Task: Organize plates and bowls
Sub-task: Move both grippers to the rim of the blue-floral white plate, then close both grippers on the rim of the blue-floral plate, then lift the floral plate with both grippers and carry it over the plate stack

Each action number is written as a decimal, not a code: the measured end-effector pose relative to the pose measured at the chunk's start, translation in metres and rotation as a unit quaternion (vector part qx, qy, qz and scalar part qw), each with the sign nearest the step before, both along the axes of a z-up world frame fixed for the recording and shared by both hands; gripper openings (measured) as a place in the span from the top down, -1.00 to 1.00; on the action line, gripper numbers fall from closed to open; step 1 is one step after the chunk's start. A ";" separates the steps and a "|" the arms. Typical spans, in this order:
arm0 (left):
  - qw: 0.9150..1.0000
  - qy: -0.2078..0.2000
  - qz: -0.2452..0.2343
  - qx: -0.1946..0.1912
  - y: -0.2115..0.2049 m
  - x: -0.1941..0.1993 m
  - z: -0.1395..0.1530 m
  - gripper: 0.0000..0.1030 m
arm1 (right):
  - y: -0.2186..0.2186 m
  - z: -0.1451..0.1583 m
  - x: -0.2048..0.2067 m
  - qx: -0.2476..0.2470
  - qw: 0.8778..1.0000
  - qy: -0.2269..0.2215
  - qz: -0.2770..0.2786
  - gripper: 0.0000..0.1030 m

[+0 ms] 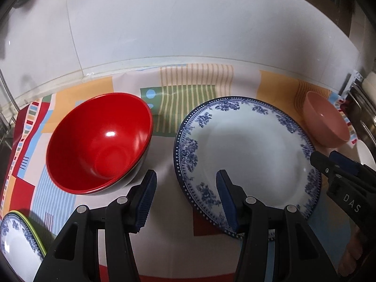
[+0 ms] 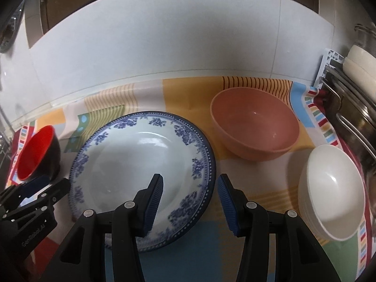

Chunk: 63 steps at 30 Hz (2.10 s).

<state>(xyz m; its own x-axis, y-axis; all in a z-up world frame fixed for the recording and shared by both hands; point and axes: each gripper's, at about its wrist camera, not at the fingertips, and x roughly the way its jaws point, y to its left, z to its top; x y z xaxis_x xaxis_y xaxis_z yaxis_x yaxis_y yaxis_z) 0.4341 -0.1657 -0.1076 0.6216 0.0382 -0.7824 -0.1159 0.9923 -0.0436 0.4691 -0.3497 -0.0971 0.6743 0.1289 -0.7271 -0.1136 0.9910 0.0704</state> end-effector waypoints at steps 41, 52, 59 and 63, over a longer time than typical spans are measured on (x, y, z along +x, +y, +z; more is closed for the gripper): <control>0.999 0.035 -0.001 -0.007 -0.002 0.031 -0.022 0.25 | 0.000 -0.033 0.050 -0.009 0.999 0.032 0.002 0.26; 0.999 0.028 -0.019 -0.008 0.000 0.014 -0.012 0.25 | -0.001 -0.024 0.022 -0.012 1.000 0.027 -0.001 0.27; 0.999 0.022 -0.031 -0.005 0.000 0.002 -0.003 0.25 | -0.007 -0.021 0.005 -0.011 0.999 0.044 -0.005 0.27; 0.999 0.008 -0.034 -0.002 0.001 -0.008 0.008 0.25 | -0.007 -0.011 -0.007 -0.016 0.999 0.034 -0.008 0.27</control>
